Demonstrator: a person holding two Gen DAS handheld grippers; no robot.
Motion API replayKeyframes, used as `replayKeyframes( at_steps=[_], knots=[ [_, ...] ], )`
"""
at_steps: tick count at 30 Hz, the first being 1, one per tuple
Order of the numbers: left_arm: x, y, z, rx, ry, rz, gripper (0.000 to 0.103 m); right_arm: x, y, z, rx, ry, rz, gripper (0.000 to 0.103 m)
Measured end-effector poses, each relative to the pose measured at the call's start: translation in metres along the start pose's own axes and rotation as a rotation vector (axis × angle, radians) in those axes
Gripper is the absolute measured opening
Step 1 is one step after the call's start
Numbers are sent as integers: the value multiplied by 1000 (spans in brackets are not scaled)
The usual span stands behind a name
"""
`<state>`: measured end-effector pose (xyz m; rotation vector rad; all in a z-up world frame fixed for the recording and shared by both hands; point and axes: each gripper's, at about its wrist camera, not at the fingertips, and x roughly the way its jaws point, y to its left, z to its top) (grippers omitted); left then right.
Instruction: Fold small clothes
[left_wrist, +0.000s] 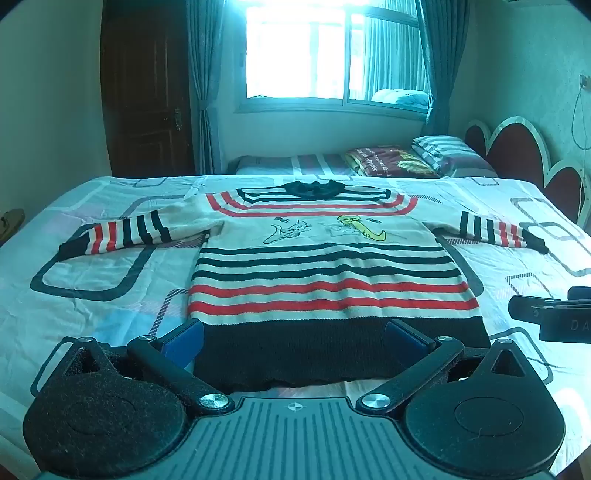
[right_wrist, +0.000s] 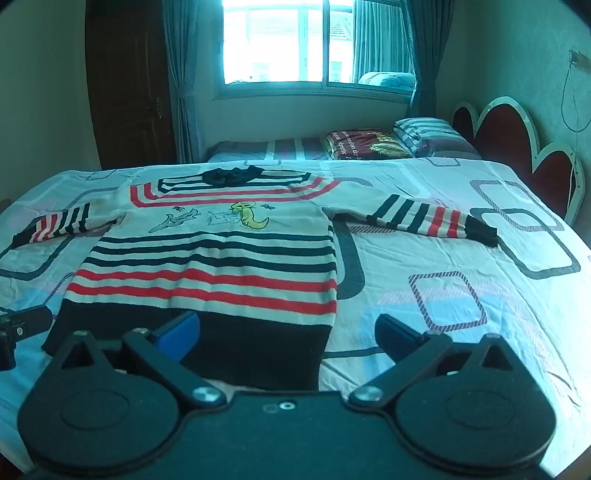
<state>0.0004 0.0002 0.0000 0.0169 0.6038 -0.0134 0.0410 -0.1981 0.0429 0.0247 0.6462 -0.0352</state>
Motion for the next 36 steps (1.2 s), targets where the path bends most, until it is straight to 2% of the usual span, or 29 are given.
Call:
replayKeyframes(
  at_steps=[4,5,7,36],
  knots=[
    [2,6,3,-28,14,-10,103,0,0,-2,1,-7,4,101],
    [0,2,-3,-14,-16,-5,103,0,-1,-2,0,-6,3,101],
    [-3,3,-4,-10,-20,0,103,4,0,-2,-1,-2,5,101],
    [3,2,-2,-1,-3,10,103,2,3,-2,-4,3,-5,101]
  ],
)
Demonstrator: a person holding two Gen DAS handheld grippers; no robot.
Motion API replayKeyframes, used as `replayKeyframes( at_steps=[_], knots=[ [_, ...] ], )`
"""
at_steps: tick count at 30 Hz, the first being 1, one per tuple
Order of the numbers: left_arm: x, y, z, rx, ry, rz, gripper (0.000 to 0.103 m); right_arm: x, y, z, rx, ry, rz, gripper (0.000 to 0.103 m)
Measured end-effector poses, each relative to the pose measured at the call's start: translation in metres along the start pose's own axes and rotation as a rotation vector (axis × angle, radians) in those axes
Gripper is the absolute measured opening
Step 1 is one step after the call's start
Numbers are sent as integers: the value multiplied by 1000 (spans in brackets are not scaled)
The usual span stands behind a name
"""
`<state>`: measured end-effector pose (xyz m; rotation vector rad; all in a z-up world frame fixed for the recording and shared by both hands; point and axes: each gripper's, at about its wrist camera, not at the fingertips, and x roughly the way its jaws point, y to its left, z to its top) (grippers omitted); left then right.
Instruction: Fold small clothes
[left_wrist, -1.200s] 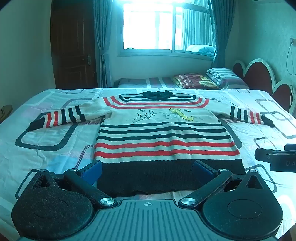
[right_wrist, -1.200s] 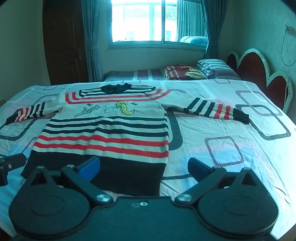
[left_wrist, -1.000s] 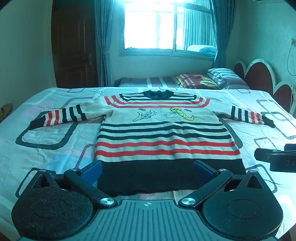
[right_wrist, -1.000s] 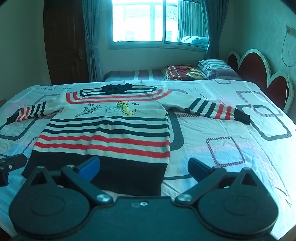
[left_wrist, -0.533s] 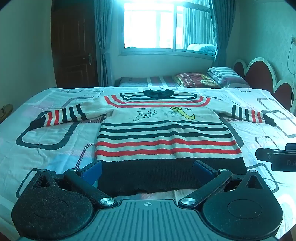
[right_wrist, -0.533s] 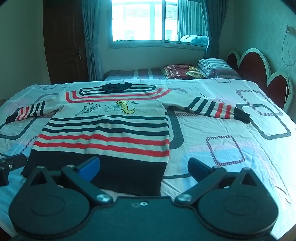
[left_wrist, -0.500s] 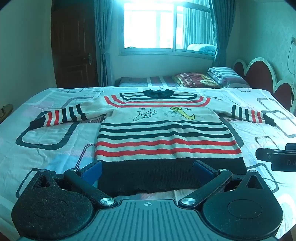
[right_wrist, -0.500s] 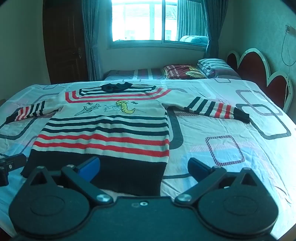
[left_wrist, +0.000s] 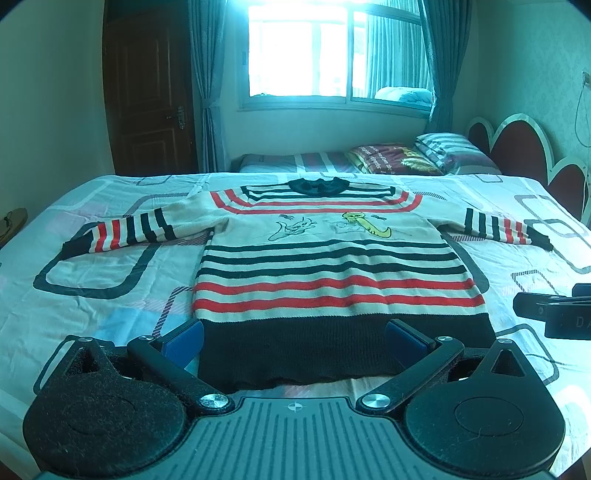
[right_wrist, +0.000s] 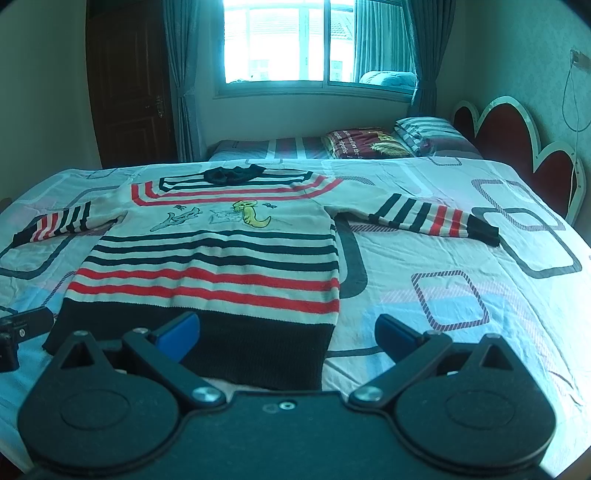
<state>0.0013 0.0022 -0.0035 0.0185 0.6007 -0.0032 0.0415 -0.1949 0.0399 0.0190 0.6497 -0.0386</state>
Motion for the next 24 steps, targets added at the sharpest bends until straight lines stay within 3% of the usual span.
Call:
replayKeyframes(
  at_steps=[24],
  knots=[
    [-1,1,2,6,-4,4,103,-1,2,1,-5,-2,2,101]
  ],
)
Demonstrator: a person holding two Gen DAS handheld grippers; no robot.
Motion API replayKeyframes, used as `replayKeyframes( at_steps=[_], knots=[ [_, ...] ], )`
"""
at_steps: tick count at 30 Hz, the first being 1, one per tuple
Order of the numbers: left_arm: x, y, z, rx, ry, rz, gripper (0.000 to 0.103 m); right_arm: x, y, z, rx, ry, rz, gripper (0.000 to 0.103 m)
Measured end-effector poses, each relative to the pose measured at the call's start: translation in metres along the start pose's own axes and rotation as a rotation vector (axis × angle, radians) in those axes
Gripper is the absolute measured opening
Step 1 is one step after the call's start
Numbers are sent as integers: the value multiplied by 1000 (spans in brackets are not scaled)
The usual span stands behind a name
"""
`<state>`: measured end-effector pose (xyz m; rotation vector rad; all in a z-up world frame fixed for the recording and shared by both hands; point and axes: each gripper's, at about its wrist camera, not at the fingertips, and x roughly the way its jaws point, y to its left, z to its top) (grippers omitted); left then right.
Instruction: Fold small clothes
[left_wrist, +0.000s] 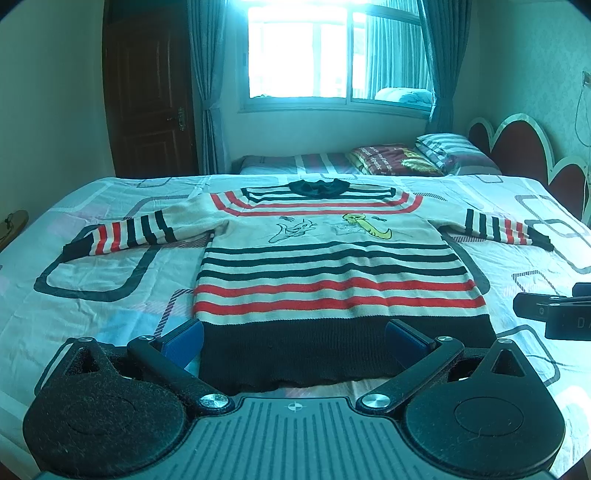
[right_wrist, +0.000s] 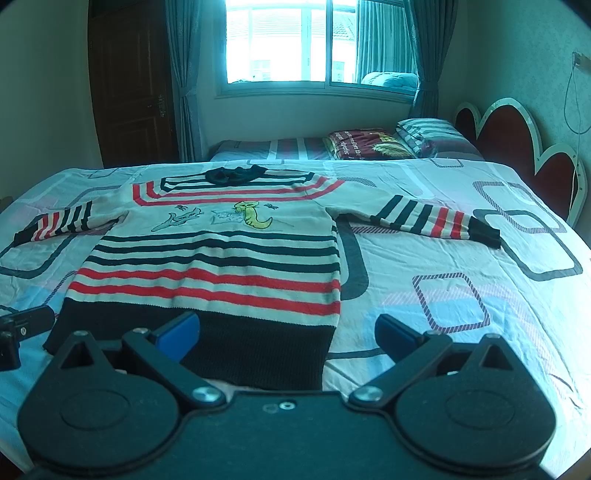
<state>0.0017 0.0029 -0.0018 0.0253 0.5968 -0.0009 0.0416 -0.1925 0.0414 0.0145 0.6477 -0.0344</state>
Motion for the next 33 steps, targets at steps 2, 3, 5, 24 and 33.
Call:
replayKeyframes(
  at_steps=[2,3,5,24,33],
  knots=[
    [0,0,0,2,-1,-1,103,0,0,0,0,1,1,101],
    [0,-1,1,3,-1,-2,103,0,-1,0,1,1,2,101],
    [-1,-1,1,5,-2,-2,103,0,0,0,1,0,-1,101],
    [-1,-2,2,7,-2,3,103,0,-2,1,-10,4,7,101],
    [-1,-1,3,7,-6,5,103,1,-2,1,-10,3,9,101]
  ],
)
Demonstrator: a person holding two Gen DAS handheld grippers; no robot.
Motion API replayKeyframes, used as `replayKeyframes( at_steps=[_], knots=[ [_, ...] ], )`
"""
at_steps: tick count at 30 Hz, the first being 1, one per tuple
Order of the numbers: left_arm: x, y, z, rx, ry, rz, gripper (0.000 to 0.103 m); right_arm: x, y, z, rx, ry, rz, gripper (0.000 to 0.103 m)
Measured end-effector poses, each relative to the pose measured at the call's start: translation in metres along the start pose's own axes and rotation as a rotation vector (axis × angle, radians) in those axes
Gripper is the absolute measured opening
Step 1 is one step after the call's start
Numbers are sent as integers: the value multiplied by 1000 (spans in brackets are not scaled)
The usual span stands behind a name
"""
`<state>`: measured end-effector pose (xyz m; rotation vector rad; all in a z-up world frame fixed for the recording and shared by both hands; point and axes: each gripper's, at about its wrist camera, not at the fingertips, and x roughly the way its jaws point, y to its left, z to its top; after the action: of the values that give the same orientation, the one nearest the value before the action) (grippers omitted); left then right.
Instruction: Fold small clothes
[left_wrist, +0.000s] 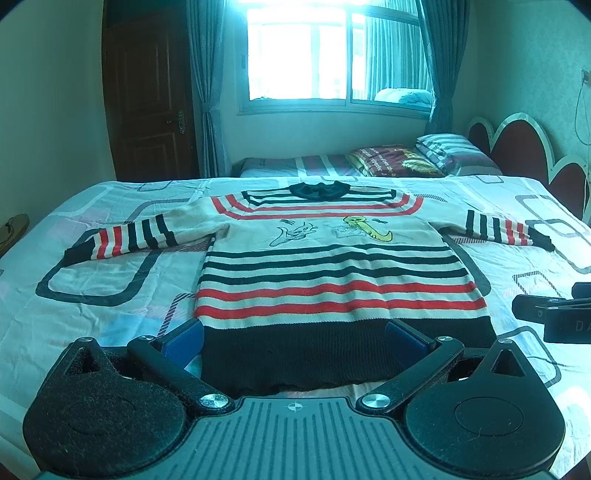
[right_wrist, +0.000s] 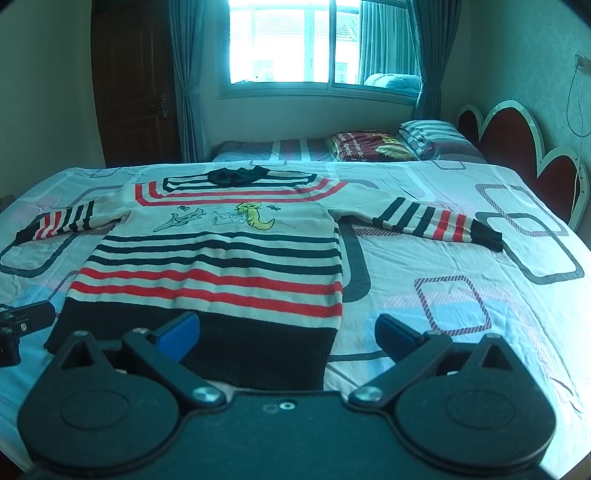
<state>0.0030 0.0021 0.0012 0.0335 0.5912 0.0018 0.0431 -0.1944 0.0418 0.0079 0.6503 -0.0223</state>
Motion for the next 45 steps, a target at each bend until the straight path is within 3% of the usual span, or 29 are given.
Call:
replayKeyframes(
  at_steps=[10,15,19,25,28,32,33,34,35,36,38,40,42,45],
  knots=[
    [2,0,0,8,19,13,103,3,1,-1,-15,8,6,101],
    [12,10,14,-68,-15,-6,103,7,-13,7,-4,-31,-13,101],
    [38,12,32,-100,-20,-54,103,18,-48,23,48,-99,-67,101],
    [99,-12,56,-84,-7,-28,103,59,-115,43,175,-150,-98,101],
    [127,-22,66,-116,-10,-63,103,97,-156,53,268,-51,-39,100],
    [164,-32,74,-148,14,-8,103,135,-206,58,354,-88,-105,97],
    [173,-34,76,-148,25,11,103,147,-221,59,402,-86,-102,94],
    [183,-35,77,-149,33,25,103,159,-238,60,449,-87,-101,83],
    [191,-35,79,-152,41,37,103,172,-252,60,483,-79,-112,29],
    [200,-36,80,-154,51,50,103,186,-266,60,526,-56,-133,13],
    [217,-38,82,-152,71,73,103,209,-293,54,629,-42,-130,32],
    [231,-41,83,-153,83,89,103,226,-317,46,734,-63,-129,37],
    [243,-44,84,-152,92,98,103,239,-337,37,844,-86,-117,60],
    [260,-52,85,-133,114,106,103,256,-361,25,978,-140,-58,61]
  ],
)
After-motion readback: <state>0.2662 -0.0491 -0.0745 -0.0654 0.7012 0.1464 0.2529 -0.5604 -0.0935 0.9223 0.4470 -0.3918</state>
